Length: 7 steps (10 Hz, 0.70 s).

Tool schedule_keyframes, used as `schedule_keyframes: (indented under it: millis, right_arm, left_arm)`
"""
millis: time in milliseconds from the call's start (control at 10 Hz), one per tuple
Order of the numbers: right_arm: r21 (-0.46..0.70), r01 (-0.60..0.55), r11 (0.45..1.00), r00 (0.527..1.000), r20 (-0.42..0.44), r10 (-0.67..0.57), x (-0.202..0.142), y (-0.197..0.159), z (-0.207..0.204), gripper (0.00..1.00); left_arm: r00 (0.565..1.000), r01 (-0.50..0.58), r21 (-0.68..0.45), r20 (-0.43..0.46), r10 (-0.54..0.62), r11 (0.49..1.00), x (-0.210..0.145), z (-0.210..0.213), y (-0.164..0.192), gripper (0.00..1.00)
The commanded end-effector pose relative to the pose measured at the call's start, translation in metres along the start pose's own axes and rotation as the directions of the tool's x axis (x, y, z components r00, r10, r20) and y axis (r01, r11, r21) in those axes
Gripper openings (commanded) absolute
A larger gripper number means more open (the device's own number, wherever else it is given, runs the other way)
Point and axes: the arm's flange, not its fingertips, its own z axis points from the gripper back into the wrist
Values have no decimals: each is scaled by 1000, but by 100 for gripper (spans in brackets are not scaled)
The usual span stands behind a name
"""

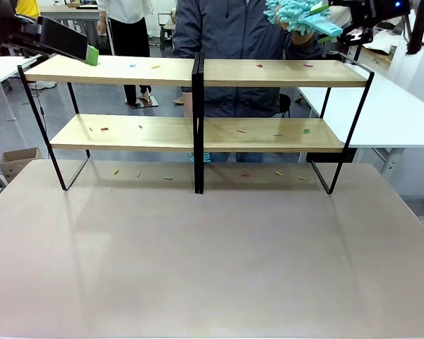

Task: Clean the shelves.
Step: Pick up the Duster when the human hands it over.

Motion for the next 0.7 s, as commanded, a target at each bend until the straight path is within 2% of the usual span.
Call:
schedule_keyframes:
  millis: [0,400,500,600]
  right_arm:
    - [31,-6,1000,1000,-8,6,0,-6,0,0]
    - [28,-19,999,1000,-13,19,-2,-9,4,0]
    - [24,-26,999,1000,1,26,-2,-10,14,0]
    - [11,-46,999,997,61,45,-4,-14,43,0]
  left_arm:
    - [1000,0,0,8,0,1000,0,-1,0,100]
    - [1000,0,0,8,0,1000,0,-1,0,100]
    - [1000,0,0,8,0,1000,0,-1,0,100]
    - [1000,0,0,8,0,1000,0,-1,0,100]
